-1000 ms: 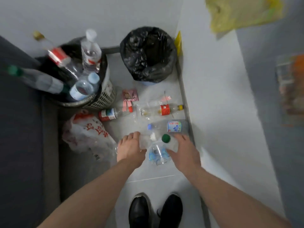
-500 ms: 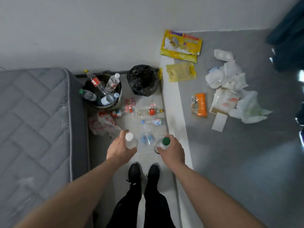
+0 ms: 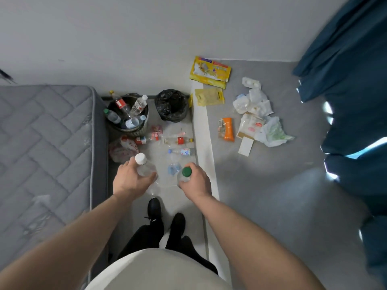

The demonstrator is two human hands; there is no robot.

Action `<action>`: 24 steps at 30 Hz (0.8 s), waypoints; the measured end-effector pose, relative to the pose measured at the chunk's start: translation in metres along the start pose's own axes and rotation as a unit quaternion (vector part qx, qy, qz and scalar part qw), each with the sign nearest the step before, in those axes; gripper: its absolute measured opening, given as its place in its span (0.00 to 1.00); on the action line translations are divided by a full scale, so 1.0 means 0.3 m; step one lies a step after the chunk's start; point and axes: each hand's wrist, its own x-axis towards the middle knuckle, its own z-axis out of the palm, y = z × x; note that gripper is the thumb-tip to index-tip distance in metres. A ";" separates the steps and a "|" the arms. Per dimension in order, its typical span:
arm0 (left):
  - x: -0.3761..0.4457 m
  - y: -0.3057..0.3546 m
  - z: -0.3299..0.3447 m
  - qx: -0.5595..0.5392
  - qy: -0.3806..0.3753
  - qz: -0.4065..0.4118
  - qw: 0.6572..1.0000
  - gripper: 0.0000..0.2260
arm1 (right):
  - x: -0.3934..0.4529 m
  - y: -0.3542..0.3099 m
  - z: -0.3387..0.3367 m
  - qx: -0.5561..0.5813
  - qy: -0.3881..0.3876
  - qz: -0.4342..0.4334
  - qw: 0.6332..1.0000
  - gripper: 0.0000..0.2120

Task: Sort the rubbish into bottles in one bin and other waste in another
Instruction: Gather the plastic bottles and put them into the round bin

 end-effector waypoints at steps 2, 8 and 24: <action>-0.031 0.007 -0.037 -0.002 0.004 -0.002 1.000 0.25 | -0.010 -0.025 -0.009 0.002 0.003 -0.012 1.000 0.17; -0.013 0.013 -0.175 -0.036 -0.009 -0.023 0.999 0.25 | -0.020 -0.139 -0.016 -0.019 0.010 -0.018 1.000 0.18; 0.336 -0.129 -0.488 -0.057 0.014 -0.001 0.998 0.19 | 0.139 -0.487 0.034 0.024 0.037 0.028 0.999 0.16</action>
